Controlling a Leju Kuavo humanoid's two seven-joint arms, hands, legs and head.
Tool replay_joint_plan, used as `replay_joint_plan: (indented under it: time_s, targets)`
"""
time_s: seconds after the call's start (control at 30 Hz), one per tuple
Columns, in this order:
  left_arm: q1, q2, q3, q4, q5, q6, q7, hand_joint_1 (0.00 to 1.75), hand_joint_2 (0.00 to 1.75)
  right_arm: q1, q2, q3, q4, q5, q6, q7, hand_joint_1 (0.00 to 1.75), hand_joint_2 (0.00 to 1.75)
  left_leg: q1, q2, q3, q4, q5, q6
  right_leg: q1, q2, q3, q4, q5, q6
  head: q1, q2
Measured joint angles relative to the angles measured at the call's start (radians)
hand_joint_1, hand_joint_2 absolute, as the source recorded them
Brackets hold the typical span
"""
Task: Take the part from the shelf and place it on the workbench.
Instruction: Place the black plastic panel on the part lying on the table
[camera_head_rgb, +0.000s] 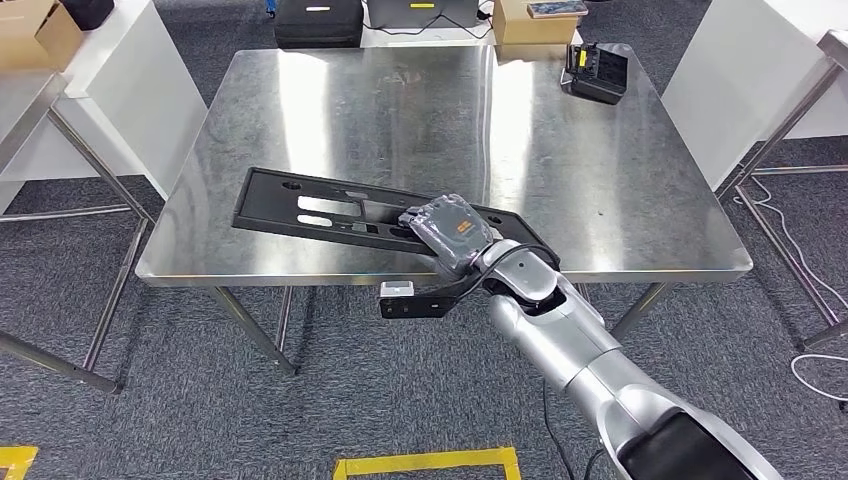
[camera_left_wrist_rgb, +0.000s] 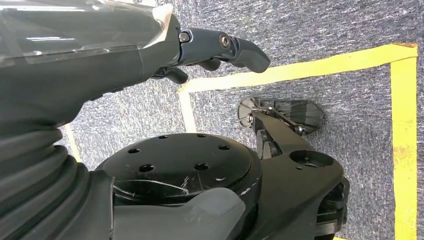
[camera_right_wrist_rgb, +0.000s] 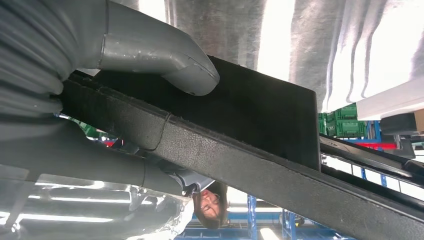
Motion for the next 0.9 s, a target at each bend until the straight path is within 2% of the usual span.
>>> replay_joint_plan:
  time_s: [0.57,0.67,0.73,0.8,0.87,0.9]
  targets:
    - [0.0,0.0,0.003,0.0,0.0,-0.001,0.0,0.0,1.75,0.0,0.0,0.0,0.002,0.0,-0.004,-0.004,1.75,1.75,-0.001,0.0,0.0,0.002,-0.002,0.001,-0.005,0.0,0.0,-0.002,0.0,0.001,0.0,0.0]
    - [0.0,0.003,0.003,0.0,-0.002,-0.007,-0.002,0.0,1.75,0.0,0.0,0.0,0.002,0.0,-0.008,-0.006,1.75,1.75,-0.002,0.001,-0.003,0.008,-0.006,0.015,-0.014,0.0,0.004,-0.009,0.003,0.007,-0.002,0.0]
    - [0.0,0.003,0.003,0.0,-0.005,-0.008,-0.004,0.0,1.75,-0.001,-0.001,0.0,0.001,0.0,-0.01,-0.006,1.75,1.75,0.001,0.003,0.01,-0.013,0.0,0.029,-0.009,-0.001,0.007,-0.014,0.003,0.01,-0.003,0.0]
    - [0.0,0.003,0.003,0.0,-0.008,-0.008,-0.006,0.0,1.75,-0.002,-0.004,-0.001,0.001,0.0,-0.013,-0.006,1.75,1.75,0.008,0.008,0.03,-0.042,0.014,0.04,-0.002,-0.002,-0.017,0.038,-0.021,0.004,0.0,0.0]
    - [0.001,0.002,0.003,0.0,-0.01,-0.008,-0.008,0.0,1.75,0.0,-0.009,-0.001,0.001,0.001,-0.017,-0.006,1.75,1.75,0.012,0.01,0.038,-0.052,0.018,0.044,-0.003,-0.002,-0.082,0.163,-0.07,-0.003,0.003,0.0]
    - [0.001,0.002,0.003,0.0,-0.01,-0.008,-0.008,0.0,1.75,0.004,-0.012,-0.001,0.001,0.001,-0.017,-0.006,1.75,1.75,0.012,0.01,0.039,-0.052,0.016,0.042,-0.004,-0.002,-0.114,0.221,-0.087,-0.002,0.004,0.0]
